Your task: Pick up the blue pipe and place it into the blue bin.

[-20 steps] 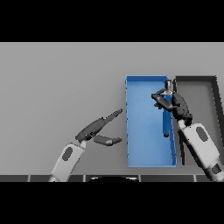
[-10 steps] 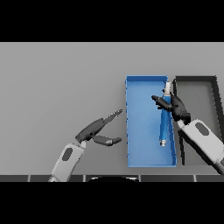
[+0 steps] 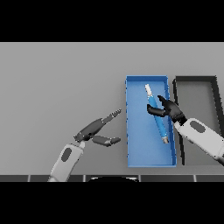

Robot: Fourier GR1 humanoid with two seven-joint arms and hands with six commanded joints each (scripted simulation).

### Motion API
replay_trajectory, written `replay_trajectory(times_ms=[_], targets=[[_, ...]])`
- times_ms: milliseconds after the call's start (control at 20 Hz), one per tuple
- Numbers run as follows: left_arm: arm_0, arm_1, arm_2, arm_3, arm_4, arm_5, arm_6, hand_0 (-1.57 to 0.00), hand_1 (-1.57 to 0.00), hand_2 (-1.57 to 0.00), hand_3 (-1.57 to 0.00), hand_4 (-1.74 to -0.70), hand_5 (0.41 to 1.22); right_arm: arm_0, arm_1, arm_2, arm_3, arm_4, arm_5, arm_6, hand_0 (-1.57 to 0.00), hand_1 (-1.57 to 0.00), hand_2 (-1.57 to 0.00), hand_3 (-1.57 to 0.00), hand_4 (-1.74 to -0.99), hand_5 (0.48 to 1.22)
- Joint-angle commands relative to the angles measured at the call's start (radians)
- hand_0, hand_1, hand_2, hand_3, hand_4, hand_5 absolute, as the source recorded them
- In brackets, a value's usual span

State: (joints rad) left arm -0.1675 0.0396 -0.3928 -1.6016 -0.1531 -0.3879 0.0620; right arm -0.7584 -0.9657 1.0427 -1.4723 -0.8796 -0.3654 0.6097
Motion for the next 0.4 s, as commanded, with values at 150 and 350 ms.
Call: replay_trajectory(times_ms=[150,350], targets=[[-0.006,-0.013,-0.007,0.008,-0.009,0.008,0.010,0.00,0.00,0.00,0.00,-0.93,0.495,-0.002,-0.022,0.013,-0.018,0.012,0.022,-0.003,-0.02,-0.02,-0.02,0.00,-1.084,0.714],[-0.042,-0.034,-0.001,0.009,-0.003,0.017,0.044,0.00,0.00,0.00,0.00,-0.93,0.495,-0.013,-0.012,0.019,-0.019,0.017,0.037,-0.011,-0.02,-0.02,-0.02,0.00,-1.084,0.714]])
